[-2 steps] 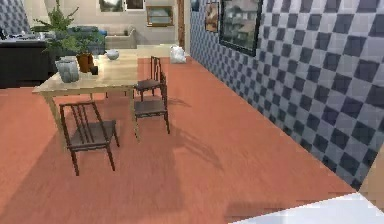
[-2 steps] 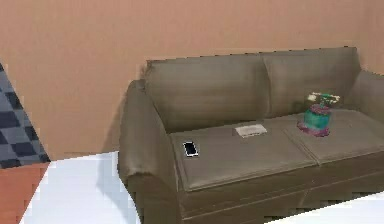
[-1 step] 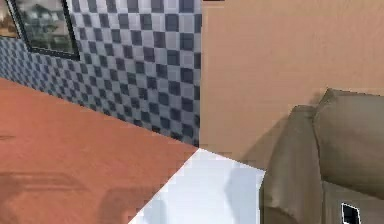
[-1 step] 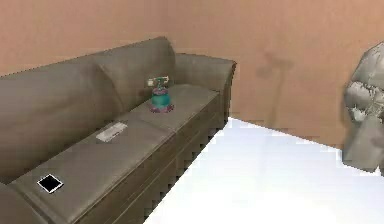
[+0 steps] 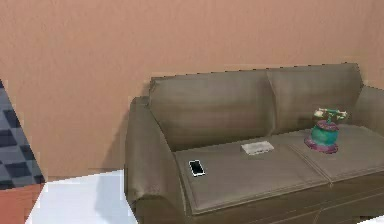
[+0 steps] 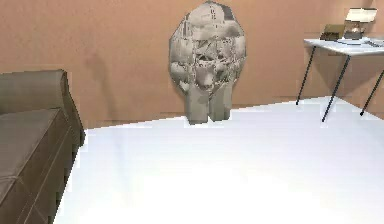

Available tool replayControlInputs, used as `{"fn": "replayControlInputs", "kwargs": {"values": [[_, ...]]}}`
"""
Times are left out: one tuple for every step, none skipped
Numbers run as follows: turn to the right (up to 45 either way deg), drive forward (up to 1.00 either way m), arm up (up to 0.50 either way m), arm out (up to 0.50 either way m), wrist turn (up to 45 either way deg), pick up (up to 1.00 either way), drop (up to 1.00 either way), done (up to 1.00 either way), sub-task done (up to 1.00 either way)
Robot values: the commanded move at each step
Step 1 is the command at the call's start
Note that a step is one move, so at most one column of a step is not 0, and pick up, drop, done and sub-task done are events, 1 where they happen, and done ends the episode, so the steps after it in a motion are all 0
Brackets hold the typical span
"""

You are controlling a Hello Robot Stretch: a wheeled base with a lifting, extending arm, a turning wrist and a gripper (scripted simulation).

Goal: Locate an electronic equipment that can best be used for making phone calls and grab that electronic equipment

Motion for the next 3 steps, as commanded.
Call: {"fn": "replayControlInputs", "kwargs": {"values": [[9.0, 0.0, 0.0, 0.0, 0.0, 0.0, 0.0, 0.0, 0.0], [0.0, 0.4, 0.0, 0.0, 0.0, 0.0, 0.0, 0.0, 0.0], [-45.0, 0.0, 0.0, 0.0, 0.0, 0.0, 0.0, 0.0, 0.0]]}}
